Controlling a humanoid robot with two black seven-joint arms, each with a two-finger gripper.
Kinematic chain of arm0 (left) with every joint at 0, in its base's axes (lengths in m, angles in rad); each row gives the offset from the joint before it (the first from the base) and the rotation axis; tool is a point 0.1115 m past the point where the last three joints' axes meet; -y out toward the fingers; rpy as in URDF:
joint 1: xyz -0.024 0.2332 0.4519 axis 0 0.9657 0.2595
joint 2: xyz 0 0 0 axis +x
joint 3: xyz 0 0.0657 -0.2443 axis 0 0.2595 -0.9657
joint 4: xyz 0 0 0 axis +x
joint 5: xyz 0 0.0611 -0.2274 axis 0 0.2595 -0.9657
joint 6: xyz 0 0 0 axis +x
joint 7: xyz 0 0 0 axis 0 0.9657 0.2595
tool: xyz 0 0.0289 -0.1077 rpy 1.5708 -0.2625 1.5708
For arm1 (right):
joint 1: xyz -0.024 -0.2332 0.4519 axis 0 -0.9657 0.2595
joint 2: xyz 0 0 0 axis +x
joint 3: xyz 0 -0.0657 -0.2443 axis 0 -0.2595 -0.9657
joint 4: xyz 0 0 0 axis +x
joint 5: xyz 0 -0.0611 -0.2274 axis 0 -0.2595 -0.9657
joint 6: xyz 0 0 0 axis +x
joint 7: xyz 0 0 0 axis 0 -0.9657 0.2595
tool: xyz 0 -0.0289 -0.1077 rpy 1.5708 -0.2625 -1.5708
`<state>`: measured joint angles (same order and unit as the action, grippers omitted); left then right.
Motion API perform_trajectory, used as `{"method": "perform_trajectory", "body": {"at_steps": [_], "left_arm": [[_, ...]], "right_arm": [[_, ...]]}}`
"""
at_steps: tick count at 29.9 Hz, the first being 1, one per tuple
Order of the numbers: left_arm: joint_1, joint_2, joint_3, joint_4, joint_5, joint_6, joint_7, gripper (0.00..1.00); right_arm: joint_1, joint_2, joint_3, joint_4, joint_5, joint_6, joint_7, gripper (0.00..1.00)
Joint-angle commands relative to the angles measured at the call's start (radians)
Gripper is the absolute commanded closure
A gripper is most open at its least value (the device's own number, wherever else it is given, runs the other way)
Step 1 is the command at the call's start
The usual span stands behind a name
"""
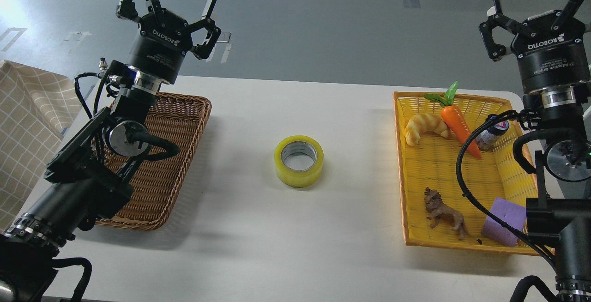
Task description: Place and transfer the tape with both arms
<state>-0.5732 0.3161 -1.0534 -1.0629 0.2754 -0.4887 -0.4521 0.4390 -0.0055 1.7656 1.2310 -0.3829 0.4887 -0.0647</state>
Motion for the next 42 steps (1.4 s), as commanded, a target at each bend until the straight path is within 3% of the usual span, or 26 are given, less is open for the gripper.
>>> {"method": "perform_trajectory", "body": {"at_steps": [1,25,42], "left_arm": [[-0.002,0.000,0.003,0.000,0.004,0.000,0.001,0.02],[-0.031,0.084,0.012,-0.005,0.287,0.000,0.004,0.02],[-0.053,0.132,0.023,-0.192,0.824,0.010,0.009,0.02]], "right_arm": [[-0.022,0.006,0.003,0.001,0.002,0.000,-0.001,0.00],[-0.083,0.006,-0.005,0.005,0.019,0.000,-0.006,0.00],[-0.111,0.006,-0.005,0.007,0.025,0.000,-0.006,0.00]]}}
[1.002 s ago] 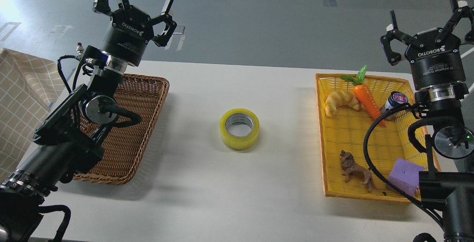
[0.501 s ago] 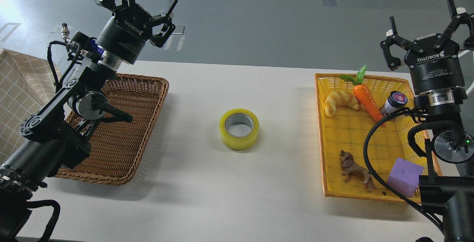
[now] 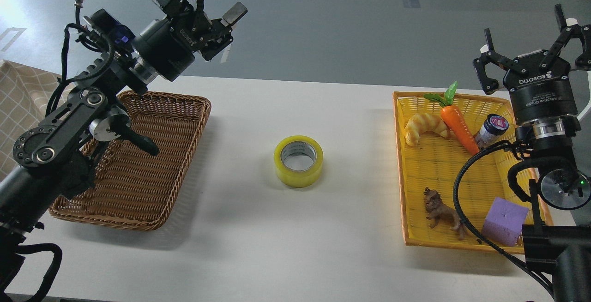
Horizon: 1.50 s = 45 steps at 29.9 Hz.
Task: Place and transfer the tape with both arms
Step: 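Reach the left gripper from the basket toward the tape roll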
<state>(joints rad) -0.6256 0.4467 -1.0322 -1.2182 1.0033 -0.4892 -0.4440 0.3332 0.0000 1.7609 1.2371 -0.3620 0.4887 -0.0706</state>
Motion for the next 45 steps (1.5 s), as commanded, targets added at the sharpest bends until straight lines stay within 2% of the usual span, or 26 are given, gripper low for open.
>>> {"method": "perform_trajectory", "body": {"at_steps": [1,14,25,31,37,45], "left_arm": [[0.000,0.001,0.001,-0.044,0.118,0.017,0.002,0.02],[-0.040,0.001,0.061,-0.066,0.509,0.026,0.028,0.02],[-0.051,0.033,0.109,-0.066,0.794,0.026,0.094,0.02],[-0.063,0.072,0.172,-0.067,0.914,0.026,0.145,0.02],[-0.060,0.079,0.182,-0.099,0.986,0.023,0.165,0.02],[-0.083,0.079,0.334,-0.098,1.132,0.024,0.165,0.02]], "right_arm": [[-0.005,0.000,0.000,0.002,0.005,0.000,0.000,0.00],[-0.010,0.000,0.000,0.002,0.005,0.000,0.000,0.00],[-0.013,0.000,0.000,0.002,0.005,0.000,0.000,0.00],[-0.022,0.000,0.002,-0.001,0.005,0.000,0.002,0.00],[-0.037,0.000,0.003,-0.001,0.006,0.000,0.003,0.00],[-0.049,0.000,0.003,-0.001,0.006,0.000,0.003,0.00]]}}
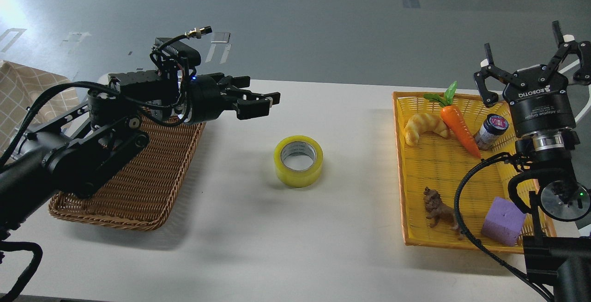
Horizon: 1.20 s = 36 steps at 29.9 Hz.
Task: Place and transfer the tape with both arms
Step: 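Reach the left gripper from the basket toward the tape roll, then close the left gripper on the tape roll's rim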
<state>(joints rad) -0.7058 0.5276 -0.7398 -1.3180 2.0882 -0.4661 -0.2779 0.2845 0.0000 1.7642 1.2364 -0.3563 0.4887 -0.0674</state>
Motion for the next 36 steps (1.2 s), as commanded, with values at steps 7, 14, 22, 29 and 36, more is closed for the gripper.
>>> {"method": "perform_trajectory", "body": {"at_steps": [7,14,22,29,36], "left_arm": [[-0.001,-0.043,0.097,0.013,0.087,0.001,0.061,0.02],[0.006,-0.058,0.099,0.025,0.087,-0.003,0.092,0.02],[-0.008,-0.110,0.131,0.048,0.085,-0.011,0.103,0.02],[-0.009,-0.147,0.131,0.118,0.076,-0.014,0.109,0.02],[-0.012,-0.169,0.131,0.155,0.075,-0.014,0.109,0.02]], "right_arm": [[-0.002,0.000,-0.003,-0.002,0.000,0.000,0.000,0.00],[-0.005,0.000,-0.003,-0.003,-0.001,0.000,0.000,0.00],[-0.015,0.000,-0.003,-0.003,0.000,0.000,0.000,0.00],[-0.019,0.000,-0.003,-0.003,0.000,0.000,0.000,0.00],[-0.019,0.000,-0.003,0.000,0.000,0.000,0.000,0.00]]}}
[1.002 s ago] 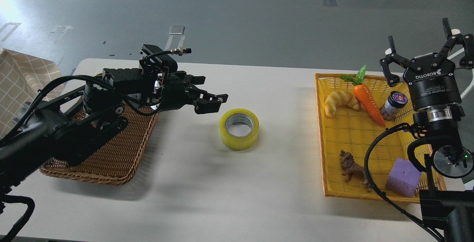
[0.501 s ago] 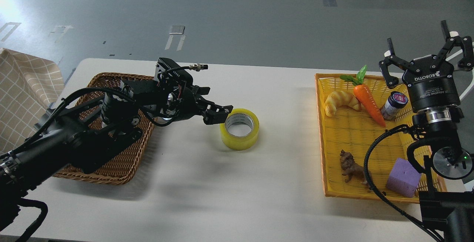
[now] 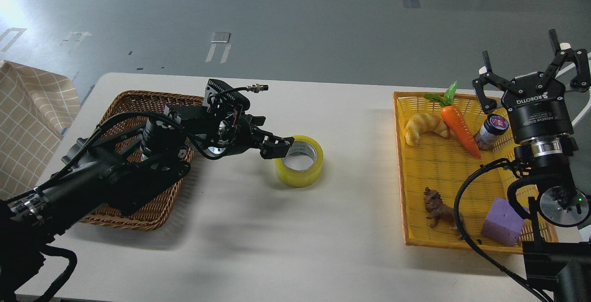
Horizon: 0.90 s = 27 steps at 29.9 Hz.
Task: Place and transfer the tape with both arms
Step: 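Close the left gripper on the tape roll's rim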
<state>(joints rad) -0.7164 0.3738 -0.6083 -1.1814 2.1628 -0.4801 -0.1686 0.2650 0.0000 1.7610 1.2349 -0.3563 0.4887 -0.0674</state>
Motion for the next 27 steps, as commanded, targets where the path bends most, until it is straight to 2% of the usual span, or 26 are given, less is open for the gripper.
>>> {"method": "perform_trajectory", "body": {"at_steps": [1,27], "left_arm": [[-0.001,-0.018,0.001,0.028,-0.001,0.000,0.000,0.02],[-0.011,-0.121,0.015,0.152,0.000,0.000,0.001,0.02]], "right_arm": [[0.000,0.000,0.000,0.002,0.000,0.000,0.000,0.00],[-0.001,0.000,0.000,0.000,0.000,0.000,0.001,0.00]]}}
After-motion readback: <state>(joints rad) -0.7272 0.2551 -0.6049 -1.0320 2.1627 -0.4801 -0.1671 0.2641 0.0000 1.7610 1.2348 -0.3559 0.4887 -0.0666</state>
